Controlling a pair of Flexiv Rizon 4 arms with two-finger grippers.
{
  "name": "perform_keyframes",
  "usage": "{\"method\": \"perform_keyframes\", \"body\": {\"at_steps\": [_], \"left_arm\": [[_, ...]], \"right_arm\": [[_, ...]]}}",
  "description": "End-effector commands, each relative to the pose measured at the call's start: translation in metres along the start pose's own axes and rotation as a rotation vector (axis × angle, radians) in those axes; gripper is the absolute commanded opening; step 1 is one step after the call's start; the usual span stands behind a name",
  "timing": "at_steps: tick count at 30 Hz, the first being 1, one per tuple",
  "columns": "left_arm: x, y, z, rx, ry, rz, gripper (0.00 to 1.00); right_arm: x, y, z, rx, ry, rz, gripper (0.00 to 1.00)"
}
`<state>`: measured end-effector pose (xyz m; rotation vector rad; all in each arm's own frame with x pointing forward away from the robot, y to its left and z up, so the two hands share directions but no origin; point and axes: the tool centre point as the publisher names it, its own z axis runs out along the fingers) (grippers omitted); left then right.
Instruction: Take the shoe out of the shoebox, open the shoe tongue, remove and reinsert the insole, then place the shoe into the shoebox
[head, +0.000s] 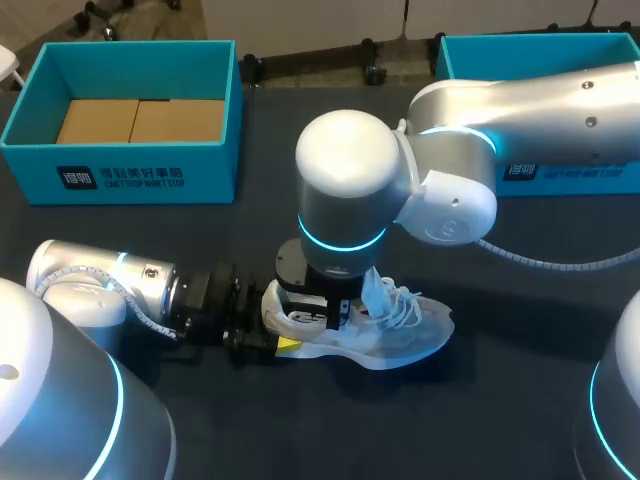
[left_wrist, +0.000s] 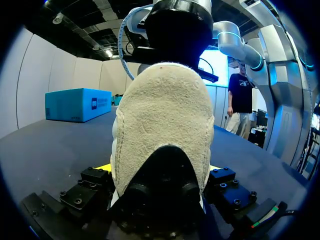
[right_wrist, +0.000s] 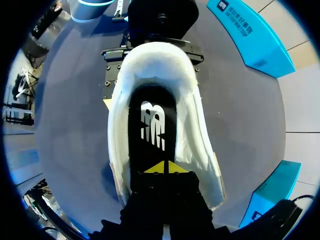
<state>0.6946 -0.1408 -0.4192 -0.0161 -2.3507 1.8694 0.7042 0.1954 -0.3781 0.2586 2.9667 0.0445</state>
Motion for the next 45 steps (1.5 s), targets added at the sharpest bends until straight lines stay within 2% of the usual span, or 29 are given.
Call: {"method": "perform_keyframes", "body": {"at_steps": [1, 7, 11, 19, 25, 30, 36, 45], "left_arm": [[0.000, 0.000, 0.000, -0.001, 0.001, 0.000, 0.00], [0.000, 0.000, 0.000, -0.001, 0.001, 0.000, 0.00], [0.000, 0.000, 0.000, -0.001, 0.001, 0.000, 0.00], [0.000, 0.000, 0.000, -0.001, 0.001, 0.000, 0.00], [0.000, 0.000, 0.000, -0.001, 0.001, 0.000, 0.00], [0.000, 0.000, 0.000, -0.001, 0.001, 0.000, 0.00], [0.000, 0.000, 0.000, -0.001, 0.001, 0.000, 0.00], [0.000, 0.000, 0.000, -0.001, 0.001, 0.000, 0.00]], "right_arm": [[-0.001, -0.006, 0.001, -0.007, -0.004, 0.004, 0.00], [-0.006, -0.010, 0.005, 0.014, 0.006, 0.025, 0.00], [-0.006, -0.016, 0.008, 0.013, 0.008, 0.031, 0.22], [-0.006, -0.018, 0.016, 0.020, 0.037, 0.042, 0.33], [-0.004, -0.017, 0.027, 0.014, 0.065, 0.033, 0.34], [-0.004, -0.008, 0.043, 0.006, 0.119, 0.014, 0.36], [0.003, -0.005, 0.055, 0.028, 0.201, 0.013, 0.38], [0.036, -0.012, 0.060, 0.069, 0.328, 0.043, 0.36]]}}
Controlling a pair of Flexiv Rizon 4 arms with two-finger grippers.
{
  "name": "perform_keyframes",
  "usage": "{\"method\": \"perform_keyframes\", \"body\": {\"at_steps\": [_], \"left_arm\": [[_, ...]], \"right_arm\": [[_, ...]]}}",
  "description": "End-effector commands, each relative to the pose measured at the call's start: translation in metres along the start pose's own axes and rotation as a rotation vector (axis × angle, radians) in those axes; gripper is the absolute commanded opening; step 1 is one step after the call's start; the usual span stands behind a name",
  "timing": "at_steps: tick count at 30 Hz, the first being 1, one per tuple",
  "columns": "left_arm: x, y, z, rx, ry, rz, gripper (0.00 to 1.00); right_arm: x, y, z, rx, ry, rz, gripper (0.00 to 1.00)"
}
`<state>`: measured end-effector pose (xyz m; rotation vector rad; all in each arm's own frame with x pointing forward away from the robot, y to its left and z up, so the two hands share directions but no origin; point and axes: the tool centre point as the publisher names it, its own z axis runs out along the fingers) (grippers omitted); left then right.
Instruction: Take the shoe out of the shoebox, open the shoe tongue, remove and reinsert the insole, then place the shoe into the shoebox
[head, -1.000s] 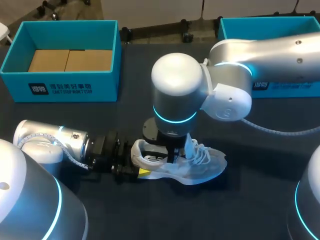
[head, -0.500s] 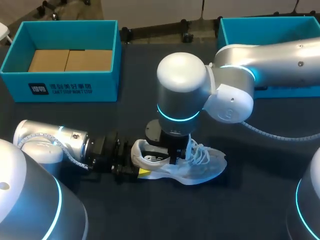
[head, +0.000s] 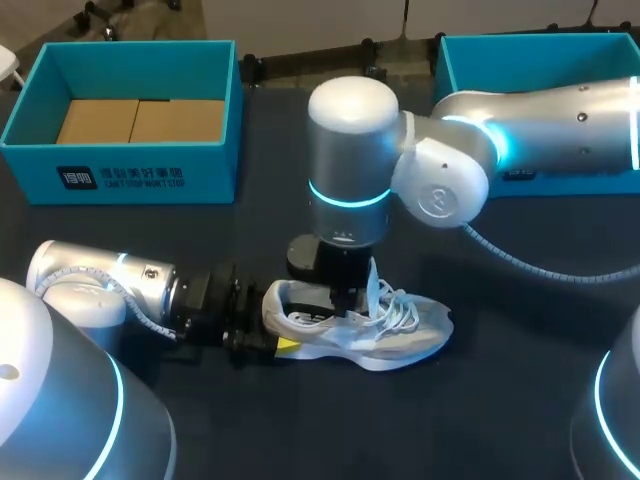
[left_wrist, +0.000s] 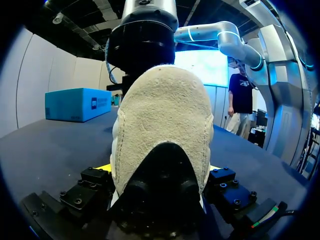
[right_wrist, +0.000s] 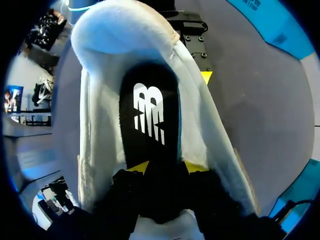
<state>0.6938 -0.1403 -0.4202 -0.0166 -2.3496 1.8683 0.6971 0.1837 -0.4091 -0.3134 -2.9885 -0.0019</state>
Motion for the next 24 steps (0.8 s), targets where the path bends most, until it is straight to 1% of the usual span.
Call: {"method": "perform_keyframes", "body": {"at_steps": [1, 5, 9, 15, 16, 17, 18, 20, 24], "left_arm": [[-0.001, -0.001, 0.000, -0.001, -0.001, 0.001, 0.00], [-0.001, -0.001, 0.000, -0.001, -0.001, 0.001, 0.00], [-0.001, -0.001, 0.000, -0.001, -0.001, 0.001, 0.00], [-0.001, -0.001, 0.000, -0.001, -0.001, 0.001, 0.00], [-0.001, -0.001, 0.000, -0.001, -0.001, 0.001, 0.00], [-0.001, -0.001, 0.000, -0.001, -0.001, 0.001, 0.00], [-0.001, -0.001, 0.000, -0.001, -0.001, 0.001, 0.00], [-0.001, -0.001, 0.000, -0.001, -0.001, 0.001, 0.00], [-0.001, -0.001, 0.000, -0.001, -0.001, 0.001, 0.00]], "right_arm": [[0.019, 0.002, 0.038, 0.011, 0.039, 0.012, 0.35], [0.028, -0.001, 0.038, 0.007, 0.040, 0.027, 0.32], [0.033, -0.003, 0.039, 0.005, 0.034, 0.034, 0.33], [0.034, -0.005, 0.038, -0.008, 0.026, 0.044, 0.32], [0.033, -0.005, 0.038, -0.010, 0.026, 0.044, 0.29], [0.032, -0.005, 0.038, -0.018, 0.029, 0.046, 0.21], [0.031, -0.005, 0.038, -0.034, 0.031, 0.044, 0.00], [0.029, -0.005, 0.037, -0.044, 0.032, 0.044, 0.00], [0.029, -0.006, 0.025, -0.083, 0.003, 0.040, 0.00]]}}
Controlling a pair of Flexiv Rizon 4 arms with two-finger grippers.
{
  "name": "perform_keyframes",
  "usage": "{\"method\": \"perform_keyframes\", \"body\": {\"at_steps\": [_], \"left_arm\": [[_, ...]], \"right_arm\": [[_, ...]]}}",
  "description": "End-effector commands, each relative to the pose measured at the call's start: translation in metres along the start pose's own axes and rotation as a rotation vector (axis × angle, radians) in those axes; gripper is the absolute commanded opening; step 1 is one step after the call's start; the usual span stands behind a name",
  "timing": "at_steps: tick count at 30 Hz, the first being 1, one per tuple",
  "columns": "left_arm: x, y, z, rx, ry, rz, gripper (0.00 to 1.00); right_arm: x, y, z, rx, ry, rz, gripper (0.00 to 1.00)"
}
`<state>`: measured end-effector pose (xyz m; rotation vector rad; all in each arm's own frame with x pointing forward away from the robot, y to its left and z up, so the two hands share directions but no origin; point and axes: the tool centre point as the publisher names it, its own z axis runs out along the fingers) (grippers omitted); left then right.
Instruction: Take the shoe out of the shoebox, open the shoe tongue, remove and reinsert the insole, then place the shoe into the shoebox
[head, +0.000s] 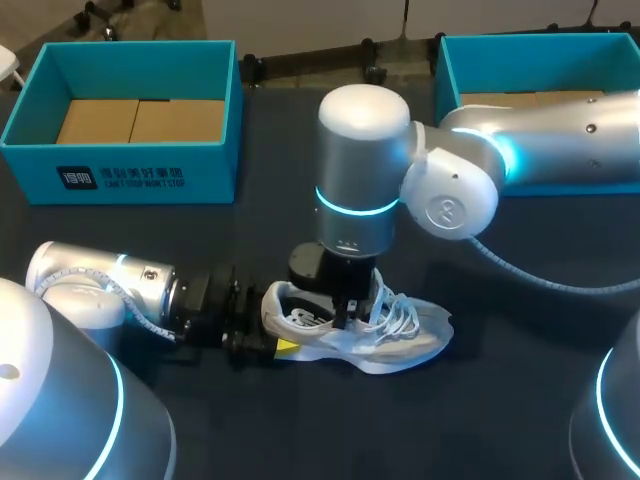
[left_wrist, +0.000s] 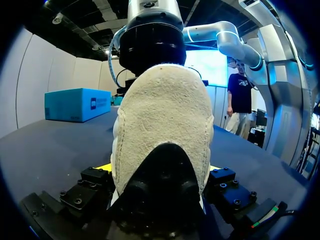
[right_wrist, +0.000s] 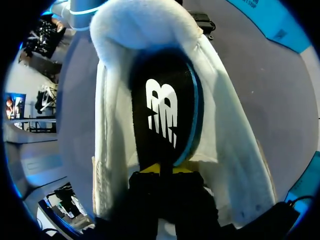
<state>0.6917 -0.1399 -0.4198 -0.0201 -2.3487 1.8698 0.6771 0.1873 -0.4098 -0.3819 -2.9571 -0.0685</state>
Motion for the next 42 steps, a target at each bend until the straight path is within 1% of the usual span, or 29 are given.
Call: {"method": "perform_keyframes", "body": {"at_steps": [1, 5, 7, 9, 14, 15, 16, 18, 19, 20, 25, 26, 29, 33, 35, 39, 42], "left_arm": [[-0.003, -0.001, 0.000, -0.002, -0.002, -0.001, 0.00], [-0.003, -0.001, 0.000, -0.002, -0.002, -0.001, 0.00], [-0.003, -0.001, 0.000, -0.002, -0.002, -0.001, 0.00], [-0.003, -0.001, 0.000, -0.002, -0.002, -0.001, 0.00], [-0.003, -0.001, 0.000, -0.002, -0.002, -0.001, 0.00], [-0.003, -0.001, 0.000, -0.002, -0.002, -0.001, 0.00], [-0.003, -0.001, 0.000, -0.002, -0.002, -0.001, 0.00], [-0.003, -0.001, 0.000, -0.002, -0.002, -0.001, 0.00], [-0.003, -0.001, 0.000, -0.002, -0.002, -0.001, 0.00], [-0.003, -0.001, 0.000, -0.002, -0.002, -0.001, 0.00], [-0.003, -0.001, 0.000, -0.002, -0.002, -0.001, 0.00], [-0.003, -0.001, 0.000, -0.002, -0.002, -0.001, 0.00], [-0.003, -0.001, 0.000, -0.002, -0.002, -0.001, 0.00], [-0.003, -0.001, 0.000, -0.002, -0.002, -0.001, 0.00], [-0.003, -0.001, 0.000, -0.002, -0.002, -0.001, 0.00], [-0.003, -0.001, 0.000, -0.002, -0.002, -0.001, 0.00], [-0.003, -0.001, 0.000, -0.002, -0.002, -0.001, 0.00]], "right_arm": [[0.009, -0.007, 0.017, -0.047, -0.033, -0.007, 0.00], [0.013, -0.009, 0.000, -0.097, -0.068, -0.025, 0.00], [0.014, -0.009, -0.006, -0.098, -0.076, -0.024, 0.00], [0.015, -0.009, -0.016, -0.131, -0.097, -0.036, 0.00], [0.014, -0.006, -0.029, -0.212, -0.131, -0.066, 0.00], [0.012, -0.006, -0.031, -0.212, -0.134, -0.061, 0.00], [0.012, -0.005, -0.031, -0.216, -0.135, -0.057, 0.00], [0.011, -0.005, -0.035, -0.252, -0.148, -0.061, 0.00], [0.010, -0.005, -0.035, -0.253, -0.148, -0.056, 0.00], [0.010, -0.006, -0.037, -0.273, -0.157, -0.058, 0.00], [0.008, -0.012, -0.038, -0.321, -0.163, -0.030, 0.00], [0.007, -0.014, -0.037, -0.348, -0.168, -0.033, 0.00], [0.008, -0.017, -0.039, -0.378, -0.181, -0.027, 0.00], [0.009, -0.020, -0.046, -0.462, -0.204, -0.080, 0.00], [0.008, -0.019, -0.048, -0.448, -0.202, -0.071, 0.00], [0.006, -0.020, -0.053, -0.483, -0.203, -0.105, 0.00], [0.006, -0.019, -0.057, -0.479, -0.200, -0.116, 0.00]]}}
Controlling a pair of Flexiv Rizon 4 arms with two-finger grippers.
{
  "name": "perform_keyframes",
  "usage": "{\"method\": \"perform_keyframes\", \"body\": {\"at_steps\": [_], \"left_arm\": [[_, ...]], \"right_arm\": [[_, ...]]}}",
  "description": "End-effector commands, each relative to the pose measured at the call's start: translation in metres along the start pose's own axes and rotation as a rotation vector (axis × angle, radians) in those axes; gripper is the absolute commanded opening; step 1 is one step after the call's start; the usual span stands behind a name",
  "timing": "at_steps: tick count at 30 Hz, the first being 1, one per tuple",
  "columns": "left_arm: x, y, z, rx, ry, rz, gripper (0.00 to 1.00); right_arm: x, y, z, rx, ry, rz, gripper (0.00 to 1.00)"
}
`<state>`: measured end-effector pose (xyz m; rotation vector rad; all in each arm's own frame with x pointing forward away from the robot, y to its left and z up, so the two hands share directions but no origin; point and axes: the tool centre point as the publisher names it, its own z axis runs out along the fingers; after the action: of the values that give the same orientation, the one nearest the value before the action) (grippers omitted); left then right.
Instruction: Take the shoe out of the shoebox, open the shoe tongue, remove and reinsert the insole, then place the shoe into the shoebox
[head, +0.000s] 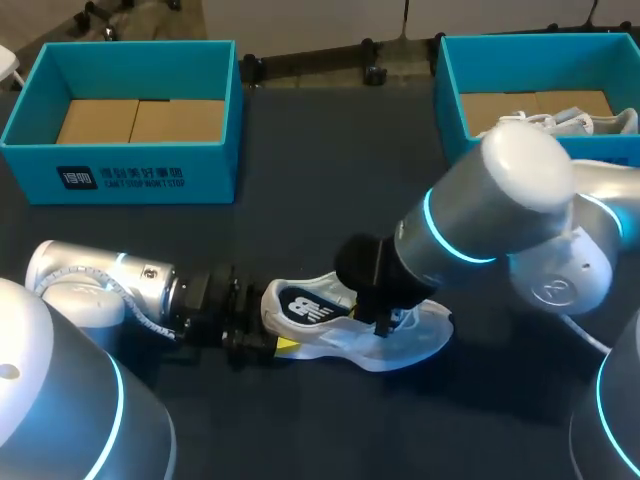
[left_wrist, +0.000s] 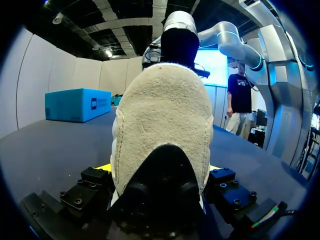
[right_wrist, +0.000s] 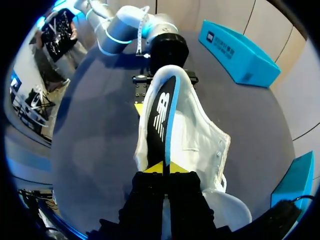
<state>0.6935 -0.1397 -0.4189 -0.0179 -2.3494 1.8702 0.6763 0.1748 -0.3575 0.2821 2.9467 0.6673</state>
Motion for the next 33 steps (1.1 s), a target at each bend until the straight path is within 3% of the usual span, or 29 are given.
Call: {"method": "perform_keyframes", "body": {"at_steps": [1, 8, 11, 21, 22, 23, 24, 25, 26, 28, 31, 33], "left_arm": [[-0.001, 0.000, 0.001, -0.002, 0.000, 0.000, 0.00], [-0.001, 0.000, 0.001, -0.002, 0.000, 0.000, 0.00], [-0.001, 0.000, 0.001, -0.002, 0.000, 0.000, 0.00], [-0.001, 0.000, 0.001, -0.002, 0.000, 0.000, 0.00], [-0.001, 0.000, 0.001, -0.002, 0.000, 0.000, 0.00], [-0.001, 0.000, 0.001, -0.002, 0.000, 0.000, 0.00], [-0.001, 0.000, 0.001, -0.002, 0.000, 0.000, 0.00], [-0.001, 0.000, 0.001, -0.002, 0.000, 0.000, 0.00], [-0.001, 0.000, 0.001, -0.002, 0.000, 0.000, 0.00], [-0.001, 0.000, 0.001, -0.002, 0.000, 0.000, 0.00], [-0.001, 0.000, 0.001, -0.002, 0.000, 0.000, 0.00], [-0.001, 0.000, 0.001, -0.002, 0.000, 0.000, 0.00]], "right_arm": [[-0.002, -0.002, -0.010, -0.061, 0.012, -0.019, 0.00], [-0.010, 0.013, -0.011, -0.052, 0.069, -0.086, 0.00], [-0.013, 0.025, -0.006, -0.038, 0.143, -0.132, 0.00], [-0.011, 0.053, 0.003, 0.052, 0.270, -0.204, 0.01], [-0.010, 0.053, 0.002, 0.053, 0.268, -0.202, 0.13], [-0.009, 0.053, 0.001, 0.052, 0.268, -0.202, 0.31], [-0.008, 0.053, 0.000, 0.053, 0.269, -0.202, 0.38], [-0.007, 0.052, -0.002, 0.057, 0.269, -0.197, 0.56], [-0.006, 0.052, -0.003, 0.057, 0.268, -0.196, 0.62], [-0.005, 0.052, -0.010, 0.063, 0.274, -0.191, 0.57], [-0.005, 0.053, -0.019, 0.081, 0.283, -0.178, 0.60], [-0.007, 0.055, -0.026, 0.085, 0.290, -0.175, 0.51]]}}
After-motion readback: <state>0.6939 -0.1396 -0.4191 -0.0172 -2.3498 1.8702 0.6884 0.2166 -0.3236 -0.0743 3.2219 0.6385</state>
